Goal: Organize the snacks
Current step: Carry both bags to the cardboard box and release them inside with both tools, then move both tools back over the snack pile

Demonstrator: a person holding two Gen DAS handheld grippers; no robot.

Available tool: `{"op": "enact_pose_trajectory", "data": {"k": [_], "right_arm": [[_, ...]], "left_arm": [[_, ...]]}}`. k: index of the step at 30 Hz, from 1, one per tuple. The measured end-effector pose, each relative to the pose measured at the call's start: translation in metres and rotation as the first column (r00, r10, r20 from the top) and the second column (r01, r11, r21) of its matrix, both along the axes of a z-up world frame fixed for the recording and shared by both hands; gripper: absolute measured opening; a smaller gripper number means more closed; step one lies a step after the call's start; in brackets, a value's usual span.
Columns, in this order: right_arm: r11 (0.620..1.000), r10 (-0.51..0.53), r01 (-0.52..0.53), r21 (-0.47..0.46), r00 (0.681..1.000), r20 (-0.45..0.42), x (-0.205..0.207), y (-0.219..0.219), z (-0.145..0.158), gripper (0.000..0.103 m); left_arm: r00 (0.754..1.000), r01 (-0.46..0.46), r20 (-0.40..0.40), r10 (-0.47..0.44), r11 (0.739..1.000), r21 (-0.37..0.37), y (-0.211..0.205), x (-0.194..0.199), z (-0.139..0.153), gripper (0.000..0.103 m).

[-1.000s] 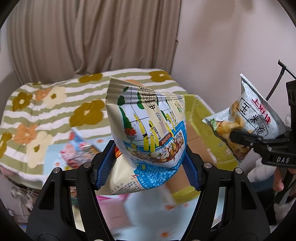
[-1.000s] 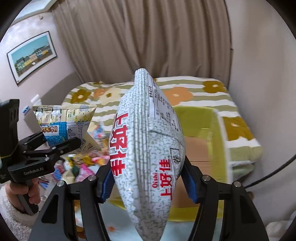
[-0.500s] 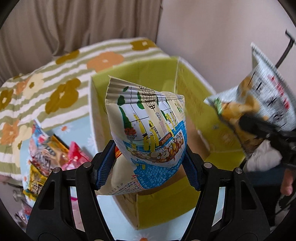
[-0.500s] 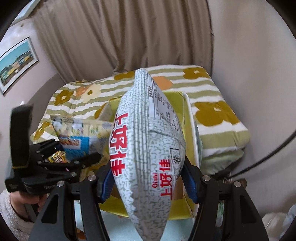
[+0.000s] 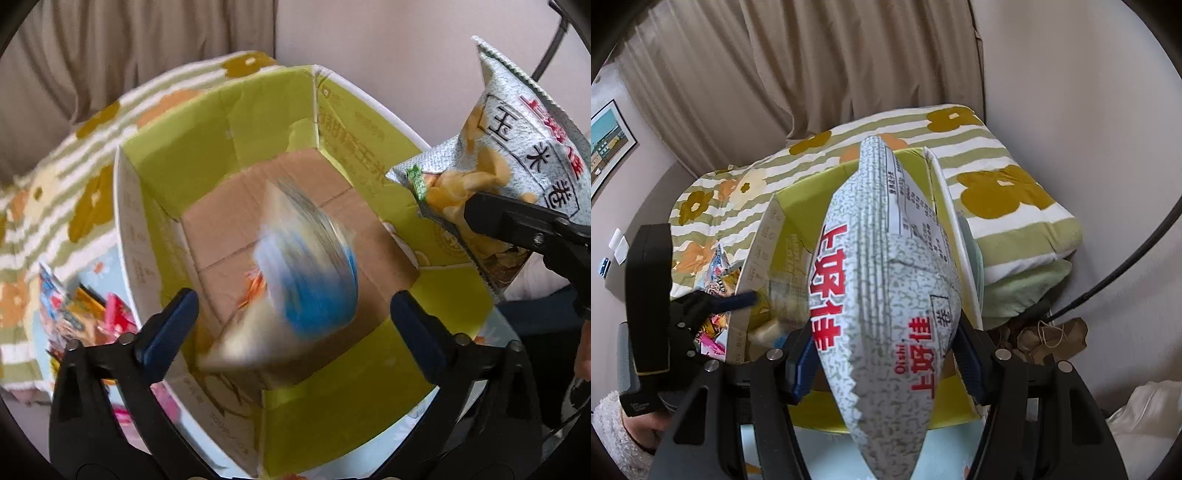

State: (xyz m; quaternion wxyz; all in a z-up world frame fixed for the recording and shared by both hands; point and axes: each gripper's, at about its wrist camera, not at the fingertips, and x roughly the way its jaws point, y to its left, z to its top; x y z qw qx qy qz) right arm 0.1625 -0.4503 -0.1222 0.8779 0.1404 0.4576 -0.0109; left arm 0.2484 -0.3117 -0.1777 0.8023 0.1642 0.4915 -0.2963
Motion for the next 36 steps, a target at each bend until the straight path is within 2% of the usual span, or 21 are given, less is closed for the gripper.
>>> {"op": "enact_pose_trajectory", "data": {"k": [5, 13, 15, 17, 19, 22, 30, 36], "right_arm": [[1.000, -0.004, 0.004, -0.023, 1.000, -0.009, -0.004, 0.001, -0.003, 0.059], [0.997, 0.006, -0.008, -0.073, 1.000, -0.021, 0.002, 0.012, -0.009, 0.061], [0.997, 0.001, -0.002, -0.076, 1.000, -0.013, 0.002, 0.012, -0.011, 0.068], [0.997, -0.005, 0.005, -0.082, 1.000, 0.006, 0.001, 0.011, -0.012, 0.095], [0.996, -0.007, 0.010, -0.088, 0.999, 0.032, -0.003, 0.011, -0.010, 0.102], [0.994, -0.003, 0.010, -0.106, 0.998, 0.065, -0.010, 0.011, -0.004, 0.102], [0.995, 0.025, -0.016, -0.103, 0.996, 0.082, -0.028, 0.012, 0.006, 0.102], [0.996, 0.053, -0.044, -0.078, 0.992, 0.118, -0.039, 0.010, 0.026, 0.102]], "left_arm": [[1.000, 0.014, 0.026, -0.014, 1.000, 0.018, 0.013, -0.007, 0.007, 0.103], [0.999, -0.025, 0.024, 0.025, 1.000, -0.010, 0.039, -0.015, 0.015, 0.103], [0.999, -0.035, 0.031, 0.036, 0.999, -0.018, 0.044, -0.017, 0.018, 0.103], [0.998, -0.049, 0.042, 0.050, 0.999, -0.020, 0.048, -0.019, 0.021, 0.103], [0.996, -0.063, 0.055, 0.064, 0.998, -0.022, 0.052, -0.021, 0.025, 0.103], [0.994, -0.086, 0.072, 0.087, 0.996, -0.026, 0.058, -0.025, 0.030, 0.103], [0.982, -0.153, 0.100, 0.158, 0.987, -0.057, 0.075, -0.046, 0.043, 0.103], [0.960, -0.218, 0.156, 0.232, 0.971, -0.101, 0.089, -0.066, 0.067, 0.103]]}}
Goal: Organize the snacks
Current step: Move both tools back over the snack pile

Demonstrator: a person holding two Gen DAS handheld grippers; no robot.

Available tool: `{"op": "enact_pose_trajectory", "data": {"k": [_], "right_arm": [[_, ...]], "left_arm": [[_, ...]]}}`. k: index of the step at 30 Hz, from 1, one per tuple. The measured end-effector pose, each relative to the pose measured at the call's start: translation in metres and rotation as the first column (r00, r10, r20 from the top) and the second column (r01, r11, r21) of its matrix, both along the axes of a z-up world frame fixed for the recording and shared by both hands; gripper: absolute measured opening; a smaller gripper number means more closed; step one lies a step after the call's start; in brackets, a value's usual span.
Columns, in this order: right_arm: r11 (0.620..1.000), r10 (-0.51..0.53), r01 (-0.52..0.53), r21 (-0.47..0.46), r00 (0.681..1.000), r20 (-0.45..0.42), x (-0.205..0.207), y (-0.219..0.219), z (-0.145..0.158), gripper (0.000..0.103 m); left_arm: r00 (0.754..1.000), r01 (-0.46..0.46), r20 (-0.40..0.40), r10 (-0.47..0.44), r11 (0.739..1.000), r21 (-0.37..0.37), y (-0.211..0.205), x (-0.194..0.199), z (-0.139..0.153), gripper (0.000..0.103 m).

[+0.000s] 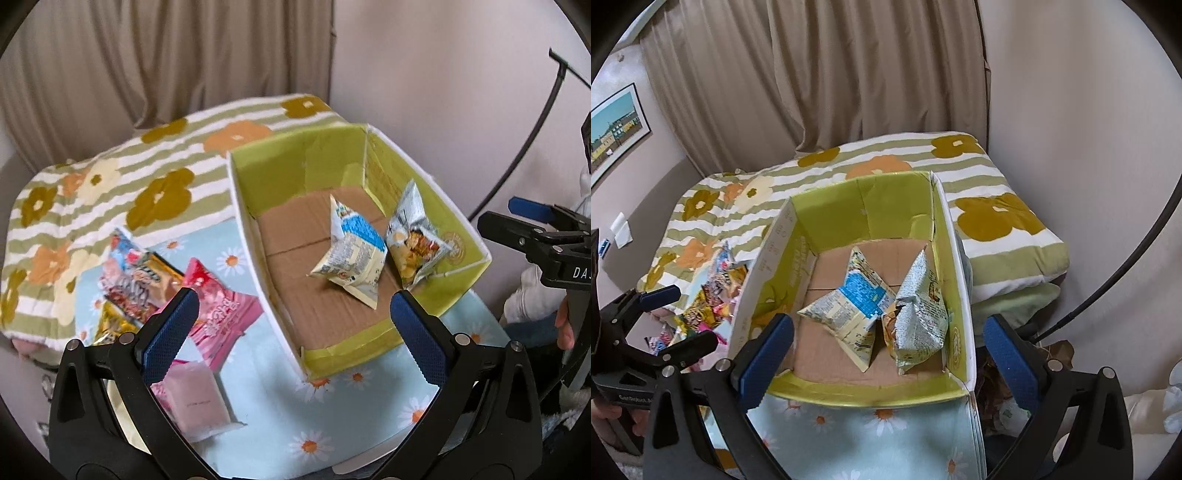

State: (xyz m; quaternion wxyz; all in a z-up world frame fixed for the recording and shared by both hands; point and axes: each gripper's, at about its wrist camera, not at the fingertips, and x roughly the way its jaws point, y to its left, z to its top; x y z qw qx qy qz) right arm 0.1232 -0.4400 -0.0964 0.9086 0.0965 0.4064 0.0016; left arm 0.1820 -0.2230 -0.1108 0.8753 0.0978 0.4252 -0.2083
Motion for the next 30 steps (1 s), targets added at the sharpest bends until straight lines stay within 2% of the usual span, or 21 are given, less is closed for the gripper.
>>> {"op": "enact_pose_trajectory", "data": {"k": [8, 11, 15, 21, 25, 30], "right_arm": [[0.990, 0.140, -0.141, -0.002, 0.986, 0.088, -0.011, 0.024, 0.031, 0.102], [0.975, 0.212, -0.218, 0.042, 0.972, 0.102, -0.011, 0.042, 0.033, 0.102], [0.960, 0.261, -0.271, 0.067, 0.957, 0.123, -0.012, 0.065, 0.032, 0.103], [0.928, 0.345, -0.357, 0.108, 0.931, 0.115, -0.010, 0.111, 0.026, 0.103], [0.909, 0.382, -0.392, 0.137, 0.919, 0.094, -0.008, 0.149, 0.015, 0.103], [0.899, 0.393, -0.394, 0.193, 0.918, 0.043, -0.009, 0.192, -0.009, 0.103]], "left_arm": [[0.985, -0.156, 0.070, 0.158, 0.987, -0.024, 0.037, -0.036, 0.029, 0.103], [0.967, -0.243, 0.074, 0.245, 0.970, -0.029, 0.062, -0.052, 0.035, 0.103], [0.926, -0.367, 0.074, 0.369, 0.929, -0.044, 0.105, -0.070, 0.035, 0.103], [0.853, -0.517, 0.008, 0.521, 0.848, -0.117, 0.177, -0.083, 0.028, 0.103], [0.825, -0.564, -0.046, 0.563, 0.816, -0.128, 0.212, -0.083, 0.015, 0.103], [0.806, -0.590, -0.174, 0.566, 0.794, -0.149, 0.248, -0.069, -0.013, 0.103]]}}
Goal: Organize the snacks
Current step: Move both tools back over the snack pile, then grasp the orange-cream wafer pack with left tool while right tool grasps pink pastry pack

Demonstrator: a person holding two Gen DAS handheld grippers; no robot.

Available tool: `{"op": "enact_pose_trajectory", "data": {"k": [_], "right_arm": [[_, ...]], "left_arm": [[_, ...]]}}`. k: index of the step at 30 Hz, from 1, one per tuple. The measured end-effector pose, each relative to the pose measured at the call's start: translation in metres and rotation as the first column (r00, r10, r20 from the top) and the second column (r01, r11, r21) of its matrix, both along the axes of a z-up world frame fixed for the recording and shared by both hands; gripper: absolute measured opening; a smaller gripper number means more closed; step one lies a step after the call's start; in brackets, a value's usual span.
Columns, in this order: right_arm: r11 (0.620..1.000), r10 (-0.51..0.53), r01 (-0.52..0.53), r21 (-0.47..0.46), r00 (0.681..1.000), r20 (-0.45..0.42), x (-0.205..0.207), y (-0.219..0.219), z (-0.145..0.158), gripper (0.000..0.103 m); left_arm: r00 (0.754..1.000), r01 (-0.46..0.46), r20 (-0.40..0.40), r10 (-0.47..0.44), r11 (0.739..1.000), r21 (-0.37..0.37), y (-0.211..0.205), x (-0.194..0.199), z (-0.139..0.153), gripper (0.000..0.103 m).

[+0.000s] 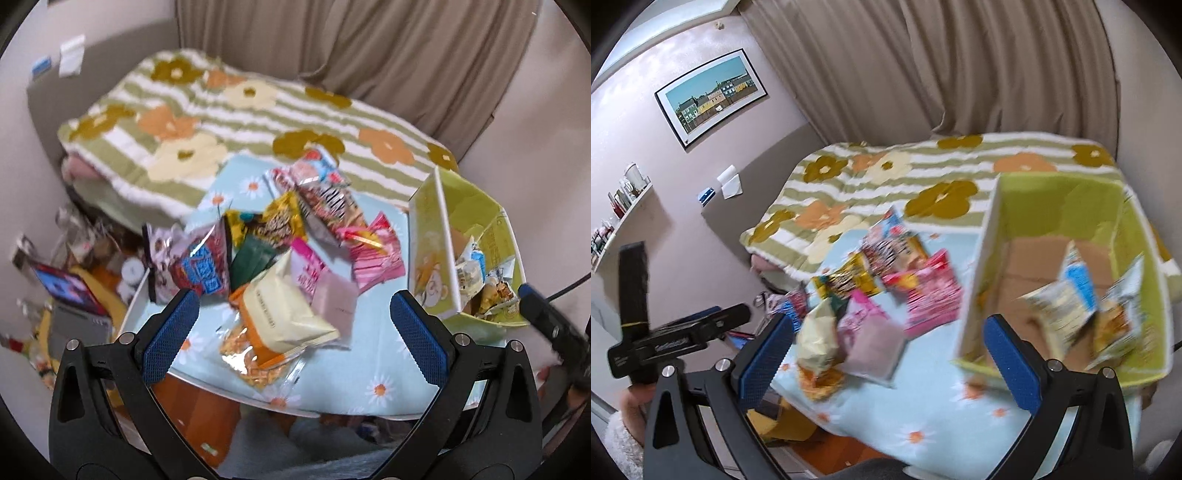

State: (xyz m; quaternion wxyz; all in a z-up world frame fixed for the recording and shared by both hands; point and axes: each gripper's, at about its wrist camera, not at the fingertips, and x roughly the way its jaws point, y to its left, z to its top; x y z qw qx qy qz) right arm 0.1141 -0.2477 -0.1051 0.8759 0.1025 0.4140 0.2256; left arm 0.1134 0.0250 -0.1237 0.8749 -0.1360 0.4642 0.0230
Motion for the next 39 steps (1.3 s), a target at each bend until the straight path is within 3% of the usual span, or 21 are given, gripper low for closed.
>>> {"op": "enact_pose_trajectory", "data": {"k": [7, 14, 21, 24, 28, 30, 33, 39], "right_arm": [[0.998, -0.029, 0.040, 0.056, 0.983, -0.182, 0.009, 0.030, -0.047, 0.103], [0.989, -0.109, 0.137, 0.052, 0.927, -0.359, 0.023, 0.050, -0.101, 0.102], [0.985, -0.162, 0.171, -0.012, 0.908, -0.387, 0.031, 0.058, -0.123, 0.102], [0.983, -0.183, 0.178, -0.048, 0.906, -0.380, 0.037, 0.057, -0.130, 0.102], [0.986, -0.165, 0.156, -0.056, 0.895, -0.414, 0.045, 0.058, -0.147, 0.102], [0.988, -0.152, 0.145, -0.048, 0.893, -0.424, 0.049, 0.060, -0.152, 0.102], [0.991, -0.131, 0.128, -0.036, 0.892, -0.433, 0.054, 0.063, -0.155, 0.102], [0.996, -0.083, 0.089, -0.008, 0.890, -0.449, 0.068, 0.069, -0.160, 0.102]], "left_arm": [[0.987, 0.038, -0.147, -0.062, 0.986, -0.164, 0.027, 0.026, -0.056, 0.103], [0.963, 0.089, -0.223, -0.151, 0.960, -0.266, 0.034, 0.051, -0.102, 0.103], [0.949, 0.076, -0.263, -0.172, 0.937, -0.340, 0.030, 0.070, -0.132, 0.102], [0.946, 0.071, -0.276, -0.170, 0.940, -0.334, 0.028, 0.076, -0.141, 0.101], [0.943, 0.032, -0.303, -0.136, 0.946, -0.324, 0.028, 0.079, -0.149, 0.096], [0.938, 0.018, -0.323, -0.128, 0.946, -0.323, 0.028, 0.078, -0.153, 0.088], [0.931, -0.001, -0.341, -0.127, 0.937, -0.350, 0.029, 0.078, -0.161, 0.081], [0.930, -0.018, -0.353, -0.104, 0.945, -0.326, 0.027, 0.078, -0.163, 0.073]]}}
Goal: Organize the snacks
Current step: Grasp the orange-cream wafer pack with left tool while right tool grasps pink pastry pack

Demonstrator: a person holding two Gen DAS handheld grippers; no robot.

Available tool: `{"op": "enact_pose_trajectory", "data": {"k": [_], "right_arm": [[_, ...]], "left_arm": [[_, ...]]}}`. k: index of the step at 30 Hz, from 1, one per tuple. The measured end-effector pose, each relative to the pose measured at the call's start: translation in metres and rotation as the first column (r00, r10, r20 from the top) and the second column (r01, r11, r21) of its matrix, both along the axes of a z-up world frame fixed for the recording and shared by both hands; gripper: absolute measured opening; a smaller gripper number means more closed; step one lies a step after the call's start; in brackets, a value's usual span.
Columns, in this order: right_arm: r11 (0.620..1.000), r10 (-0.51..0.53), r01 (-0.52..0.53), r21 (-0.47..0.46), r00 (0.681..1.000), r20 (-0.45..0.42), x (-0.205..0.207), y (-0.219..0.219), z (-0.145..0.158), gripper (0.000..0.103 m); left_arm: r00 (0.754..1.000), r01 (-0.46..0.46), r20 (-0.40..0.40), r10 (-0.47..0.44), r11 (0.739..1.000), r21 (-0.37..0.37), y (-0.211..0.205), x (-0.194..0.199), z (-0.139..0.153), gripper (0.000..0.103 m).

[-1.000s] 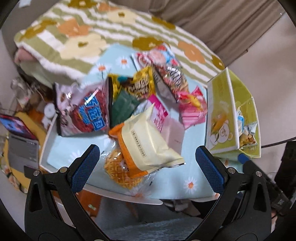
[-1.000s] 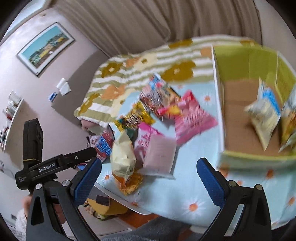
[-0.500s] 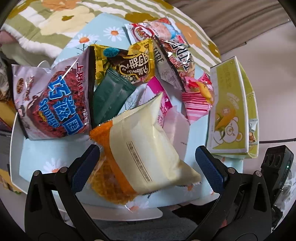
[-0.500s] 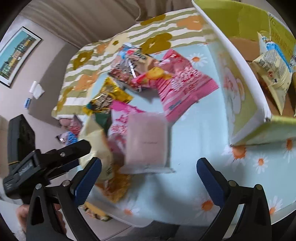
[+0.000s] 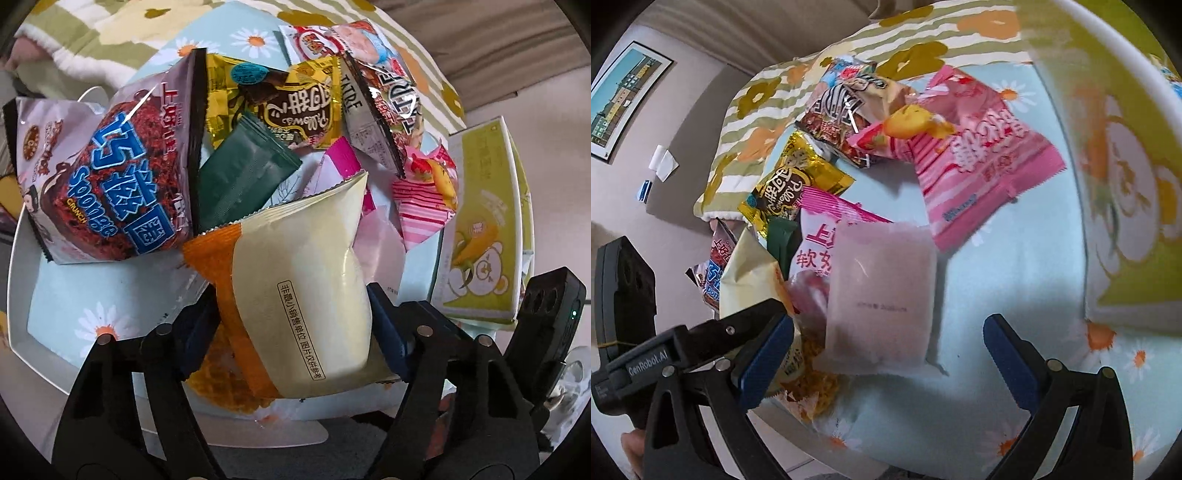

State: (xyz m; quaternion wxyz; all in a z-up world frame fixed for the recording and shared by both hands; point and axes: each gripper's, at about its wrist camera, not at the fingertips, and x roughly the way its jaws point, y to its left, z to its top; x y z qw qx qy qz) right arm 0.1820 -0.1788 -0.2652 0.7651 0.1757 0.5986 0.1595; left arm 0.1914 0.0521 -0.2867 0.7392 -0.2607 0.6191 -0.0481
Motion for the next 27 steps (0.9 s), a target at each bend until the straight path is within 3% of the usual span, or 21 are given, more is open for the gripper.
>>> {"op": "enact_pose_trajectory", "data": {"k": [15, 17, 19, 27], "right_arm": [[0.999, 0.042, -0.040, 0.026, 0.996, -0.076, 0.019, 0.006, -0.015, 0.095], [0.998, 0.061, -0.060, 0.022, 0.995, -0.080, 0.020, 0.012, -0.016, 0.082], [0.997, 0.072, -0.071, 0.014, 0.993, -0.088, 0.022, 0.017, -0.019, 0.075], [0.996, 0.073, -0.076, -0.040, 0.994, -0.079, 0.019, 0.021, -0.023, 0.061]], "left_arm": [[0.999, -0.037, 0.020, 0.037, 0.999, -0.006, 0.016, -0.019, 0.013, 0.068], [0.999, -0.036, 0.026, 0.036, 0.999, -0.006, 0.016, -0.023, 0.016, 0.068], [0.999, -0.032, 0.033, 0.032, 0.999, -0.002, 0.015, -0.024, 0.018, 0.068], [0.998, -0.013, 0.059, 0.012, 1.000, 0.009, 0.012, -0.031, 0.028, 0.068]]}}
